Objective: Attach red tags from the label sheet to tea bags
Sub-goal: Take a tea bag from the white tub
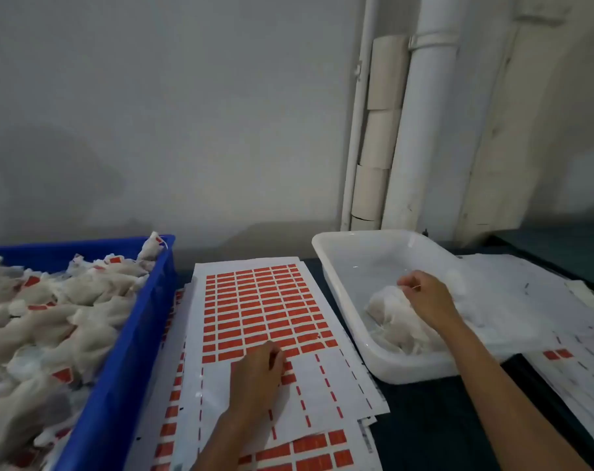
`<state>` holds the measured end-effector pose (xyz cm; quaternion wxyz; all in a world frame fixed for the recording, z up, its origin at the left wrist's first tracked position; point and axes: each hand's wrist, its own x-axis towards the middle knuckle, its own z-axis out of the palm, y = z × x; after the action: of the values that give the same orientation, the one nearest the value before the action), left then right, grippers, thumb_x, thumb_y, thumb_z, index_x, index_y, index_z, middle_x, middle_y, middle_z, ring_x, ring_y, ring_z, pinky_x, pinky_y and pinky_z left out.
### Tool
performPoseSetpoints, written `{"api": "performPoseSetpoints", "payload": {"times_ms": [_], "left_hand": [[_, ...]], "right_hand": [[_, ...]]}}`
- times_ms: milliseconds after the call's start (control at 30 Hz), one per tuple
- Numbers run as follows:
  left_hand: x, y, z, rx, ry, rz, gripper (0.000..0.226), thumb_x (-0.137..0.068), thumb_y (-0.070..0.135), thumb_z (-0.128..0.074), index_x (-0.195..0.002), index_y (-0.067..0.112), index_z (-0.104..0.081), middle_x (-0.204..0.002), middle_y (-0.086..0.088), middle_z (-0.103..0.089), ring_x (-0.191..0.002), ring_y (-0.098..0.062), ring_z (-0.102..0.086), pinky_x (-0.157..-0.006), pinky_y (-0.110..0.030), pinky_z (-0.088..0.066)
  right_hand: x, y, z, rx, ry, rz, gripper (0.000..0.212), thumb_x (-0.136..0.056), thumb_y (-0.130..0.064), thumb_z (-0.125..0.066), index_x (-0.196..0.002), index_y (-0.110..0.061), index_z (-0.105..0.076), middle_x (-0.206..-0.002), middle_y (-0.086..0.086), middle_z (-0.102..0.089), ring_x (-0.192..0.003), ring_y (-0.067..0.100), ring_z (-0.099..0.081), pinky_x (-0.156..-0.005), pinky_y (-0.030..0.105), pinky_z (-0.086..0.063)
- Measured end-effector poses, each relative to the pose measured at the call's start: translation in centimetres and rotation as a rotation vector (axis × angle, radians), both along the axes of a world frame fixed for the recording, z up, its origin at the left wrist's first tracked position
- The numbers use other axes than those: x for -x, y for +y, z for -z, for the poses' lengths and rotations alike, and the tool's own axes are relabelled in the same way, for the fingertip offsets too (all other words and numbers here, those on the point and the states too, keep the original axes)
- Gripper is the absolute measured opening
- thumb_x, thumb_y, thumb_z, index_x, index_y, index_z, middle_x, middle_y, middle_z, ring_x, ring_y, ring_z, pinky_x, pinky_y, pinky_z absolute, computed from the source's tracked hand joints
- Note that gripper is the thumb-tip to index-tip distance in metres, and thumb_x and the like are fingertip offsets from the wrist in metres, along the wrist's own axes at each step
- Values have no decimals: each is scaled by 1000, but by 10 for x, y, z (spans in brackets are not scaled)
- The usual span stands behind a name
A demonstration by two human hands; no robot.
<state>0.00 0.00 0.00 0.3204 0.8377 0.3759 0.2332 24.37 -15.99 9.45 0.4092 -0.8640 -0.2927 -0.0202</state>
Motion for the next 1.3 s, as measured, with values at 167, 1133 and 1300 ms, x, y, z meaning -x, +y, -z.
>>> {"api": "performPoseSetpoints", "payload": {"times_ms": [167, 1133, 1300], "left_hand": [[1, 0, 2, 1, 29, 14, 5, -91, 38, -49, -89, 36, -53, -88, 25, -55, -70, 2, -56, -78, -10, -42], [9, 11, -16, 272, -112, 101, 14, -94, 23, -48, -85, 29, -57, -84, 12, -65, -72, -5, -63, -56, -6, -42], [19, 18, -40, 309, -343, 70, 7, -91, 20, -54, -92, 27, -56, -96, 8, -63, -87, -10, -62, -62, -10, -48]], "right_hand": [[-11, -6, -1, 398, 165, 4, 36, -84, -35, -62, -101, -3, -57, -97, 9, -57, -95, 26, -56, -84, 33, -41], [33, -5, -52, 162, -437, -105, 12, -90, -26, -54, -81, -17, -55, -68, 1, -63, -61, 19, -58, -55, 29, -41], [74, 30, -74, -48, -499, -256, 11, -89, -24, -56, -87, -19, -65, -77, -5, -67, -68, 12, -58, -64, 21, -42]]}}
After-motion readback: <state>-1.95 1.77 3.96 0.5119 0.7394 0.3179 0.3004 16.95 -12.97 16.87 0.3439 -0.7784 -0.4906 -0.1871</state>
